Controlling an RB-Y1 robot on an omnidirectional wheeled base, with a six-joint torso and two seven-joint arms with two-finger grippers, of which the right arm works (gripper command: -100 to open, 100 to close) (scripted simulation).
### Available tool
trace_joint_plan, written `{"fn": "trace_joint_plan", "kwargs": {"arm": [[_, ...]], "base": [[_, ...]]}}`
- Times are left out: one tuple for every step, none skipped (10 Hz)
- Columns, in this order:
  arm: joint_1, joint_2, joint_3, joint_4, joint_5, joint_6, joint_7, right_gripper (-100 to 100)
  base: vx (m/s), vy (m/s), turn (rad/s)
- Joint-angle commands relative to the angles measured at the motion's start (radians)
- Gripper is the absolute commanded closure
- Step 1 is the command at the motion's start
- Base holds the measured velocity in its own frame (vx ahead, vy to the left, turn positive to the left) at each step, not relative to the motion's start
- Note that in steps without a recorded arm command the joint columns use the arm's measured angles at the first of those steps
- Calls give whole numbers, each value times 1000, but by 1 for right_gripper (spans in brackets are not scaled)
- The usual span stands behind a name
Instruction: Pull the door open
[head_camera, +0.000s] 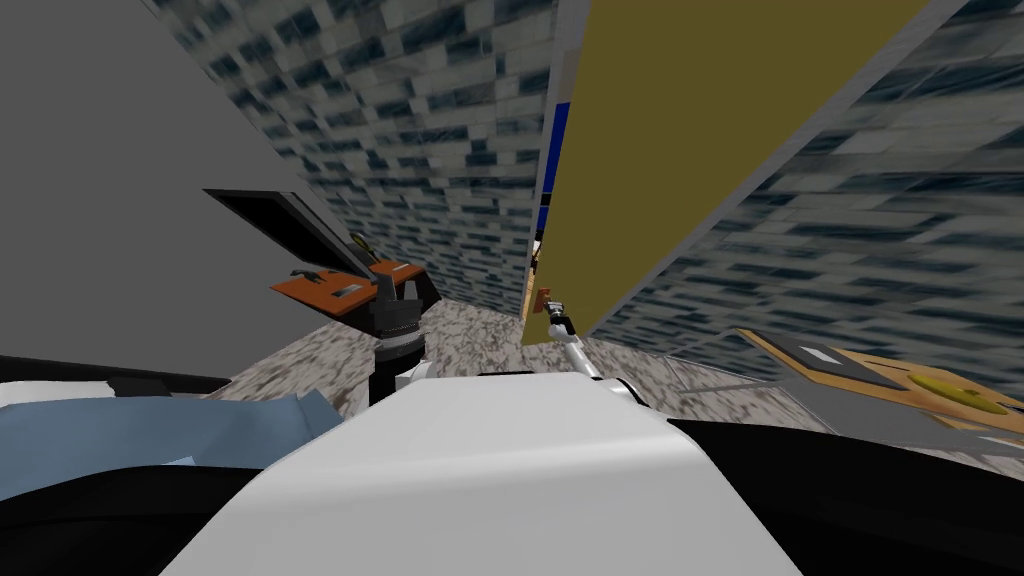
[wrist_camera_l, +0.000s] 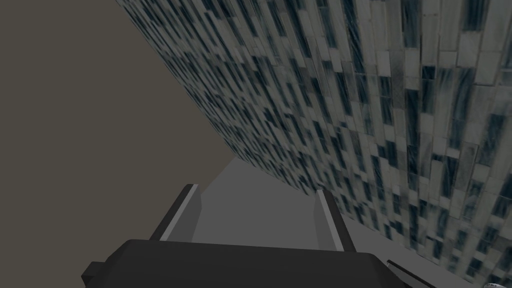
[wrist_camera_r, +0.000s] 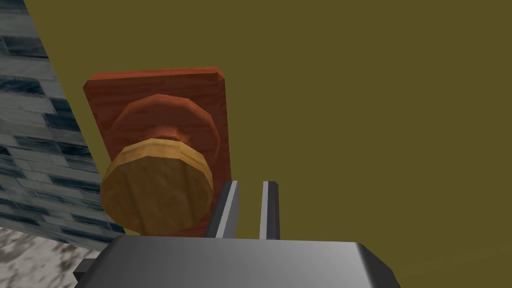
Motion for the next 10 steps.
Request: {"fn": "trace_joint_plan", "kwargs": {"arm": [[16, 14, 20, -28, 4, 0, -2, -100], [24, 13, 43, -38, 7, -12, -13, -100], [28, 12, 55, -44, 8, -18, -19, -100], [32, 11, 68, -50, 9, -25, -25, -100], [37, 11, 80, -55, 10, -32, -31, -100], [41, 10, 92, -61, 11, -38, -36, -100], [44, 9, 103, -66, 13, -44, -42, -100], [48, 9, 115, -71, 14, -50, -47, -100], [48, 9, 115, -71, 14, -50, -47, -100], [48, 9, 115, -71, 14, -50, -47, -100]], "base": [[-140, -125, 66], [-176, -160, 111], [-182, -141, 155], [-139, -86, 87], [-117, -69, 59], [-109, -72, 104], [-107, -71, 72], [-94, -76, 74], [-57, -44, 44], [-23, -3, -3]]}}
